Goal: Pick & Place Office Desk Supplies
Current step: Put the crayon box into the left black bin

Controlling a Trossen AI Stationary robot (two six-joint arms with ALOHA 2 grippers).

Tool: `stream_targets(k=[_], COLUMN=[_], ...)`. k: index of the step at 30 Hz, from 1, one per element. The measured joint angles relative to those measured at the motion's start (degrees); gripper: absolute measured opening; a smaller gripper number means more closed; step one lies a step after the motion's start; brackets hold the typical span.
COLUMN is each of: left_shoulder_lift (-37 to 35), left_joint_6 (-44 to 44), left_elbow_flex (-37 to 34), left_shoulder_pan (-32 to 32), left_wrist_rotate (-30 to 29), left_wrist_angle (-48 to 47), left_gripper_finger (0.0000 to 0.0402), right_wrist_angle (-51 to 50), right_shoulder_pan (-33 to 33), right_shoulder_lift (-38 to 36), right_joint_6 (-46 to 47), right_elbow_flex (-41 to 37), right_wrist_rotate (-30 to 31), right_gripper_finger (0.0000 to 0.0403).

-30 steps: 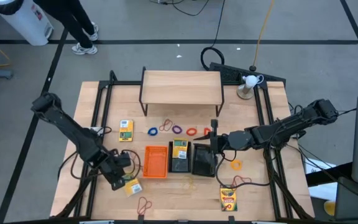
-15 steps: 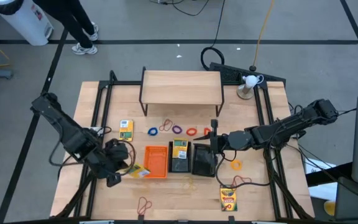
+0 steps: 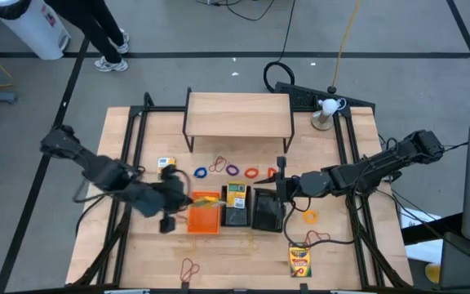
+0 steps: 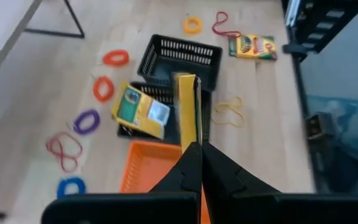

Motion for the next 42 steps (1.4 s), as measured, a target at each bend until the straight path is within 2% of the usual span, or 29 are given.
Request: stream_targets(k=[4, 11, 19, 23, 42], left_shoulder_lift=[3.9, 9.6, 14.1, 15.2, 16.0], left_joint_6=[6.0, 9.8, 14.3, 15.1, 13.4], left_elbow_flex=[0.0, 0.0, 0.0, 0.0, -0.1], left_shoulder_pan=[4.8, 12.0, 15.9, 16.5, 16.5], left_wrist_rotate=[2.0, 7.2, 16.1, 18.8, 19.0], left_wrist_angle=[1.0, 1.8, 8.7, 10.6, 11.6], left_gripper_finger=[0.0000, 0.0000, 0.0000, 0.0000, 0.0000], right_wrist_angle=[0.4, 0.3, 0.4, 0.4, 0.3], right_shoulder_pan=[0.0, 0.0, 0.0, 0.0, 0.0], right_shoulder_lift=[0.0, 0.0, -0.3, -0.3, -0.3], right_joint_6=[0.0, -0.3, -1.6, -1.7, -2.6], right_elbow_flex=[0.0, 0.0, 0.0, 0.0, 0.0], right_wrist_rotate=[0.1, 0.3, 0.4, 0.5, 0.4], right_gripper_finger=[0.0059, 0.0059, 0.0059, 0.0059, 0.0059])
